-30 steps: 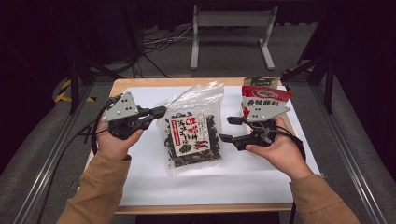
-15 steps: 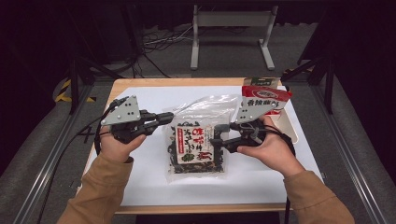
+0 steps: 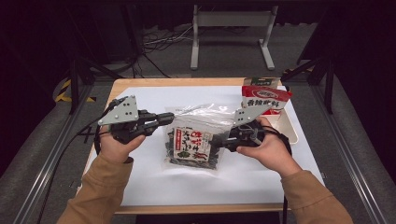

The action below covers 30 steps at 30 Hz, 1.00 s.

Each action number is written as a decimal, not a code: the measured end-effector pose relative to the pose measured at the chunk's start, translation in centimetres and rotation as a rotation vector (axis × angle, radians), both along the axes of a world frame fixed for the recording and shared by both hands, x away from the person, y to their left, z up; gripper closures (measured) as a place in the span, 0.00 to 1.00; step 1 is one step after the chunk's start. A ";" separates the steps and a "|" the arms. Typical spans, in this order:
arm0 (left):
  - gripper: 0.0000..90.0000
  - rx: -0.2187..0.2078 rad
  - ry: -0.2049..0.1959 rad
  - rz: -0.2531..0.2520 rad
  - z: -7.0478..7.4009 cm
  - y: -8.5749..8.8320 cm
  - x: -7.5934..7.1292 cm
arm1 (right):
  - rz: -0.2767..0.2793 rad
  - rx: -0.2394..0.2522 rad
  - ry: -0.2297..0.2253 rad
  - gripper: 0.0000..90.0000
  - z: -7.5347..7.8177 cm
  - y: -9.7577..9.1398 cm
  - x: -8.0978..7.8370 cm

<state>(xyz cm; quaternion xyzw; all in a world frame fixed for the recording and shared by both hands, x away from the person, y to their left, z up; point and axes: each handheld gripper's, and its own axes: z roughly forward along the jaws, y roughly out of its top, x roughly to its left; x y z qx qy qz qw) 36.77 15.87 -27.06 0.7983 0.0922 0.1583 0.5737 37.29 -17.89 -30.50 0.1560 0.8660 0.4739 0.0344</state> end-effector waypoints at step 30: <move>0.60 -0.067 0.095 0.016 -0.2 2.1 1.3 | -0.049 -0.030 -0.046 0.87 2.6 -3.1 -0.6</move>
